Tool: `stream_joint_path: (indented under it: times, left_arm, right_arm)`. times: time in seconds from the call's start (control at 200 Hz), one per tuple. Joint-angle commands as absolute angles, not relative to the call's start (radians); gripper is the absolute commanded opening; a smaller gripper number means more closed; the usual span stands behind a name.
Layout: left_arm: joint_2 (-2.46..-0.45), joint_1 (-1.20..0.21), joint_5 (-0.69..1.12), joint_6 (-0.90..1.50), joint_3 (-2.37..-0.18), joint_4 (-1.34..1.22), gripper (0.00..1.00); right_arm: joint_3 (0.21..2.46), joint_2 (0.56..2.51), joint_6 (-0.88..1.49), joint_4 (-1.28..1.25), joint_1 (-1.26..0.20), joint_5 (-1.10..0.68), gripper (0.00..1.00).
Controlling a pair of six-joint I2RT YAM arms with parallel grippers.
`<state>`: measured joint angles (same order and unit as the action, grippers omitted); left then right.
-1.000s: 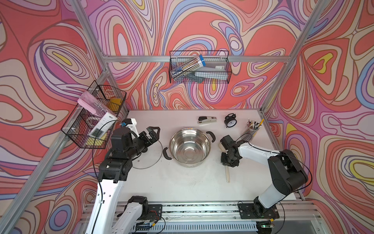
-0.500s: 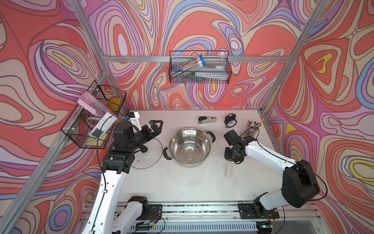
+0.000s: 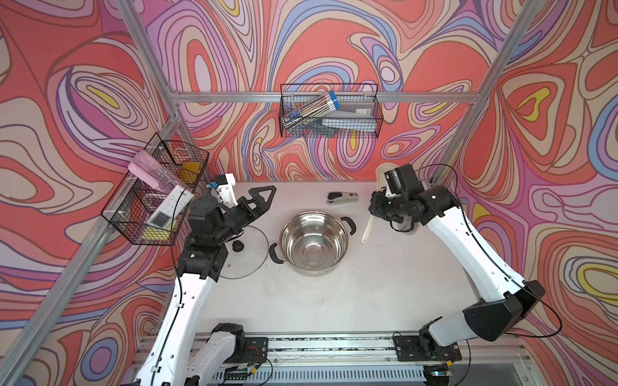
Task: Stir the soup with a spoon
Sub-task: Pick up the spoon from the center of the board.
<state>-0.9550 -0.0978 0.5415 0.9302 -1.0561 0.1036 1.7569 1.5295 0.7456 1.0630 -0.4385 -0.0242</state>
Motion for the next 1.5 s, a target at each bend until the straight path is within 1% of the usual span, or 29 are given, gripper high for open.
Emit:
stream_joint_path:
  times: [0.0,0.11,0.23,0.346,0.471,0.636,0.866,1.002,1.142,1.257,1.407,1.492]
  left_arm:
    - [-0.933,-0.128,0.534,0.974,-1.025,-0.013,0.94]
    - [-0.927,-0.174,0.502,0.974,-0.998,-0.036,0.93]
    - [-0.928,-0.251,0.442,0.95,-0.986,-0.043,0.93]
    - [-0.945,-0.319,0.387,0.924,-0.995,-0.026,0.93]
    - [-0.979,-0.369,0.356,0.888,-1.014,-0.009,0.92]
    - [-1.011,-0.391,0.346,0.881,-1.024,-0.028,0.9]
    - [-1.058,-0.405,0.394,0.901,-1.059,-0.073,0.67]
    - [-1.075,-0.41,0.412,0.929,-1.07,-0.099,0.52]
    - [-1.084,-0.414,0.42,0.934,-1.078,-0.098,0.4]
    - [-1.08,-0.417,0.415,0.939,-1.072,-0.098,0.33]
    - [-1.079,-0.419,0.417,0.942,-1.072,-0.095,0.15]
    - [-1.079,-0.42,0.411,0.947,-1.068,-0.093,0.1]
  right_arm:
    - [1.809,1.592,0.977,0.934,-0.449,-0.233,0.0]
    - [1.864,1.651,1.16,0.798,-0.47,-0.337,0.0]
    - [1.933,1.703,1.31,0.715,-0.506,-0.355,0.0]
    - [1.942,1.723,1.432,0.638,-0.537,-0.361,0.0]
    - [1.944,1.738,1.52,0.578,-0.569,-0.384,0.0]
    - [1.929,1.743,1.568,0.536,-0.611,-0.393,0.0]
    - [1.869,1.728,1.606,0.484,-0.632,-0.373,0.0]
    - [1.873,1.736,1.611,0.484,-0.644,-0.373,0.0]
    - [1.844,1.728,1.634,0.453,-0.65,-0.367,0.0]
    - [1.839,1.725,1.632,0.457,-0.653,-0.367,0.0]
    - [1.81,1.711,1.64,0.439,-0.652,-0.365,0.0]
    - [1.805,1.709,1.643,0.437,-0.653,-0.368,0.0]
